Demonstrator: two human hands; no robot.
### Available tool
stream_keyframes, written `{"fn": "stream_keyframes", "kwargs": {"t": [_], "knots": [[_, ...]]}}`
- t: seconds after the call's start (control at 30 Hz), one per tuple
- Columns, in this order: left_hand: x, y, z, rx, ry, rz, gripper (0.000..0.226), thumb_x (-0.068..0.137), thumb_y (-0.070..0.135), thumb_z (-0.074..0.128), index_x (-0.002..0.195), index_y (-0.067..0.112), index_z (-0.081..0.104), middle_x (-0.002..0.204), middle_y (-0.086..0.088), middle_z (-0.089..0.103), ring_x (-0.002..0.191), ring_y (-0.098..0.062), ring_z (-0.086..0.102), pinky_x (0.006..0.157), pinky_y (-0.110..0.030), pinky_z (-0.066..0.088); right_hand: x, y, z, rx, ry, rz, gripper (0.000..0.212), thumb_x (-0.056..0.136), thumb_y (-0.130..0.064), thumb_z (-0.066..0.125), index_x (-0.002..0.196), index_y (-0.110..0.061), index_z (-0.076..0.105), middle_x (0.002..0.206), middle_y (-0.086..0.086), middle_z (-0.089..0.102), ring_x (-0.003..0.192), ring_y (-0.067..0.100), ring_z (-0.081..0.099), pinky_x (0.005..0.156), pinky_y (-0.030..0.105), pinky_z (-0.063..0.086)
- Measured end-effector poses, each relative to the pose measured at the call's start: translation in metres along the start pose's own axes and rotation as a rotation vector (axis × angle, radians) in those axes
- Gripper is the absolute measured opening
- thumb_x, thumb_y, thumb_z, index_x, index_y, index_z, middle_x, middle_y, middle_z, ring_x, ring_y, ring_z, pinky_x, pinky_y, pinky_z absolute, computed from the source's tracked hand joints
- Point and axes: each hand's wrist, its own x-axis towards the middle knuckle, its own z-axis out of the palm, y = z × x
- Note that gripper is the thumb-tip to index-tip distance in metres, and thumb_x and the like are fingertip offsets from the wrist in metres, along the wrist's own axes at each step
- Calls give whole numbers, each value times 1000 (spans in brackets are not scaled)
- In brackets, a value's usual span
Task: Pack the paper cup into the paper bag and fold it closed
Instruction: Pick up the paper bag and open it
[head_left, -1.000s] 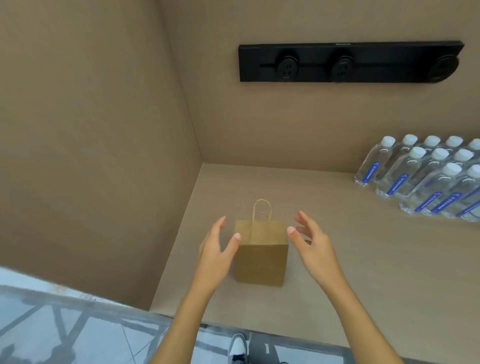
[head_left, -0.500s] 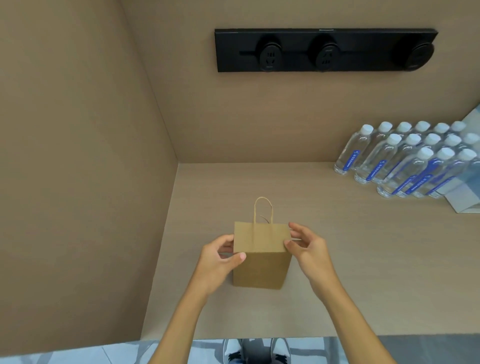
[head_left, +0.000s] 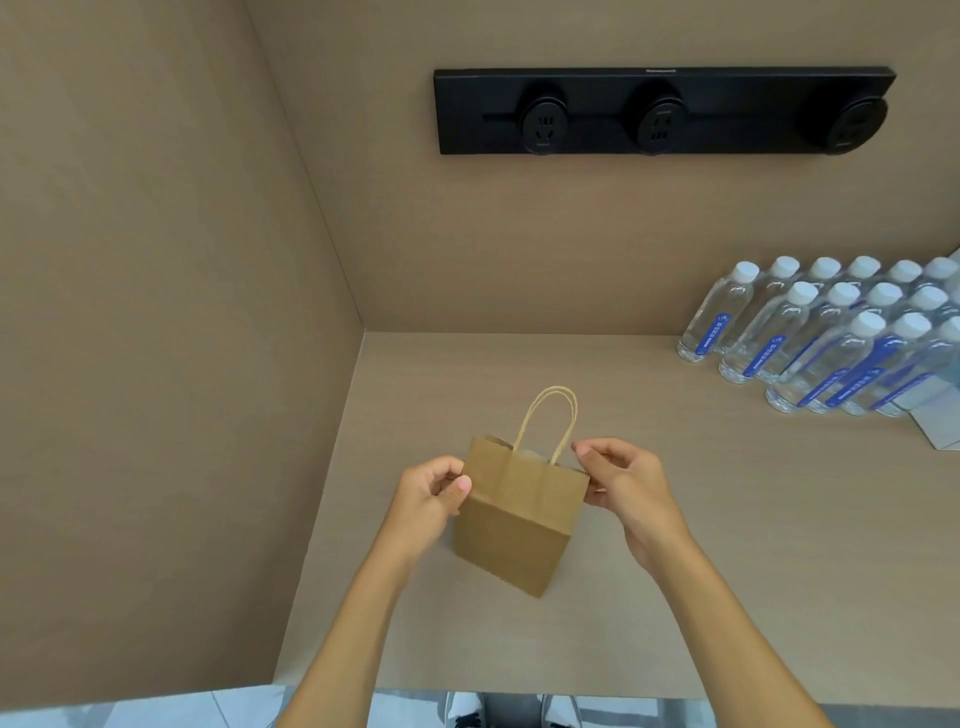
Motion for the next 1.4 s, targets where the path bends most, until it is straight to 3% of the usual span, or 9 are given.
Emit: {"fn": "stream_keyframes", "kwargs": {"t": [0.17,0.33,0.43,0.57,0.7,0.93,1.07,1.13,1.4], "knots": [[11,4,1,34,16,15,29,96,-6,52,80,12,68,79,-6,63,72,-12,54,67,-22,46,5,-13,-1,-70,-150,53,20,85,-22,73,75,-7,64,64,6,59,44,13,45,42,26,41],[18,7,6,32,44,14,32,95,-5,52,79,18,68,79,-2,67,76,-15,57,77,-32,48,7,-14,2,25,-191,229,29,89,-25,70,104,-8,51,59,2,60,37,13,38,34,22,28],[19,13,12,-16,50,23,7,89,14,60,88,15,67,85,2,70,81,-12,61,75,-23,48,5,-13,8,68,-227,254,23,92,-23,64,104,-6,54,56,-1,53,35,12,36,32,19,21],[16,26,32,-69,65,13,33,79,34,70,108,22,62,108,3,69,93,4,65,79,-10,49,-2,-14,16,-21,-290,174,19,91,-22,63,73,-18,67,54,-1,48,38,12,34,34,19,21],[6,33,50,25,84,-42,78,66,56,72,134,24,52,136,1,54,123,-5,54,107,-32,44,-10,-14,23,-147,-329,37,24,91,-17,61,68,-10,64,49,2,40,39,12,33,38,22,20],[-10,42,62,36,145,-180,102,63,52,74,151,17,36,141,6,52,129,-10,51,112,-37,40,-18,-9,28,-273,-276,-201,30,86,-1,62,62,11,49,54,7,38,48,13,32,47,25,25],[-15,49,56,46,152,-146,38,68,27,57,103,18,68,89,11,74,86,-12,67,83,-30,55,-22,-2,29,-316,-175,-210,36,88,-15,67,57,-2,54,49,1,44,45,15,37,48,26,30],[-16,51,54,121,201,-134,5,66,18,51,67,18,57,56,13,57,58,-15,50,57,-27,42,-22,-1,28,-340,-93,-195,34,86,-17,68,56,-8,56,46,-5,45,43,12,39,48,25,33],[-17,43,45,418,255,-151,31,78,9,66,50,14,53,40,10,49,44,-11,45,45,-24,40,-28,-2,22,-476,-88,-163,50,76,-26,74,48,-16,35,44,-6,30,44,13,28,46,26,24]]}}
